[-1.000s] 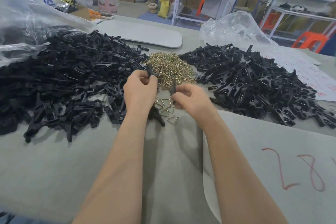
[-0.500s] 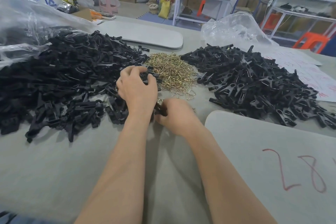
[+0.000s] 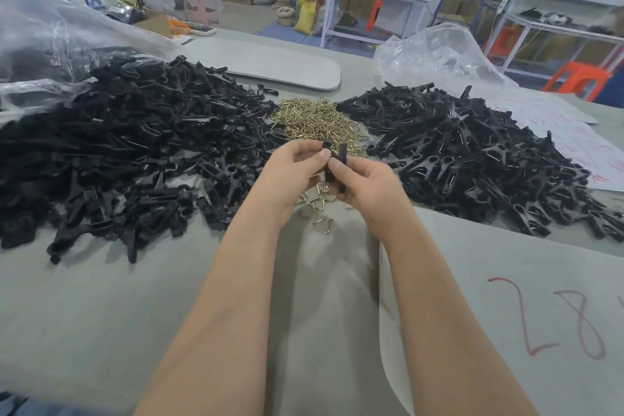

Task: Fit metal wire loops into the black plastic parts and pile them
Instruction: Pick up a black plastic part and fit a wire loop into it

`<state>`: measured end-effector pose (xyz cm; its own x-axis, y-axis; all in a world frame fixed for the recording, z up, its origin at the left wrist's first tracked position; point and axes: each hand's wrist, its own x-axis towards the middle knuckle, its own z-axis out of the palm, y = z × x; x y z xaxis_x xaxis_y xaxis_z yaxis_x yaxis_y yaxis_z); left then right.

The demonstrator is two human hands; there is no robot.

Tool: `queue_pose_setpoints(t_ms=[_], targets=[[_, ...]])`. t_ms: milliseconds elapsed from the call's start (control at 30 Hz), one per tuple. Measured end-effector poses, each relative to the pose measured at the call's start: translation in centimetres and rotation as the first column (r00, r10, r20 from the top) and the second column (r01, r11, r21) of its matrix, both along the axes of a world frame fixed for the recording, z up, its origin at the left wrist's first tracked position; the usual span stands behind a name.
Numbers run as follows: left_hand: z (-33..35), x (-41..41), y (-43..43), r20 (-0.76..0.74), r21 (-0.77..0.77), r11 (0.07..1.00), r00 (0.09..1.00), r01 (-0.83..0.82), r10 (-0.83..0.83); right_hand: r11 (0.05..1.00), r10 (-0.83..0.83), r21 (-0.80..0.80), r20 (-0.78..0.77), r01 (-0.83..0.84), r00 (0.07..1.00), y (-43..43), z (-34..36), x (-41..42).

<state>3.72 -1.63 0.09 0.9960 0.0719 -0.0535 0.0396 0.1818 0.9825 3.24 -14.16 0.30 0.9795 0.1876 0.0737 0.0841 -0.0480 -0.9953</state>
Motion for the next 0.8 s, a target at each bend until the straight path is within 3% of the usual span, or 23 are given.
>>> queue_pose_setpoints(t_ms=[67, 133, 200, 233, 333, 433, 533, 800], targets=[[-0.1, 0.1, -0.1, -0.013, -0.041, 0.999, 1.0, -0.023, 0.022, 0.999, -0.015, -0.046, 0.015, 0.016, 1.0, 0.2, 0.0, 0.1], [-0.3, 0.3, 0.0, -0.032, -0.08, 0.994, 0.997, -0.073, 0.071, 0.967, -0.114, -0.214, 0.117, 0.137, 0.987, 0.1, -0.3, 0.2], [-0.3, 0.4, 0.1, -0.049, -0.125, 0.984, 0.992, -0.125, 0.12, 0.841, -0.196, -0.427, 0.332, 0.332, 0.923, -0.4, -0.6, 0.4], [-0.3, 0.3, 0.1, -0.052, -0.153, 0.979, 0.99, -0.135, 0.129, 0.806, -0.219, -0.442, 0.396, 0.394, 0.892, -0.7, -0.6, 0.4], [-0.1, 0.2, -0.1, -0.046, -0.204, 0.97, 0.991, -0.135, 0.128, 0.837, -0.267, -0.349, 0.413, 0.422, 0.871, -0.9, -0.7, 0.6], [-0.1, 0.2, -0.2, -0.031, -0.226, 0.968, 0.993, -0.114, 0.11, 0.946, -0.258, -0.142, 0.22, 0.292, 0.941, -0.4, -0.4, 0.6], [-0.1, 0.3, -0.2, -0.024, -0.216, 0.972, 0.995, -0.097, 0.094, 0.979, -0.2, -0.008, 0.109, 0.202, 0.974, 0.0, -0.3, 0.6], [-0.1, 0.1, -0.4, -0.02, -0.182, 0.981, 0.998, -0.063, 0.06, 0.963, -0.176, -0.15, 0.287, 0.225, 0.942, 0.8, -0.4, 0.1]])
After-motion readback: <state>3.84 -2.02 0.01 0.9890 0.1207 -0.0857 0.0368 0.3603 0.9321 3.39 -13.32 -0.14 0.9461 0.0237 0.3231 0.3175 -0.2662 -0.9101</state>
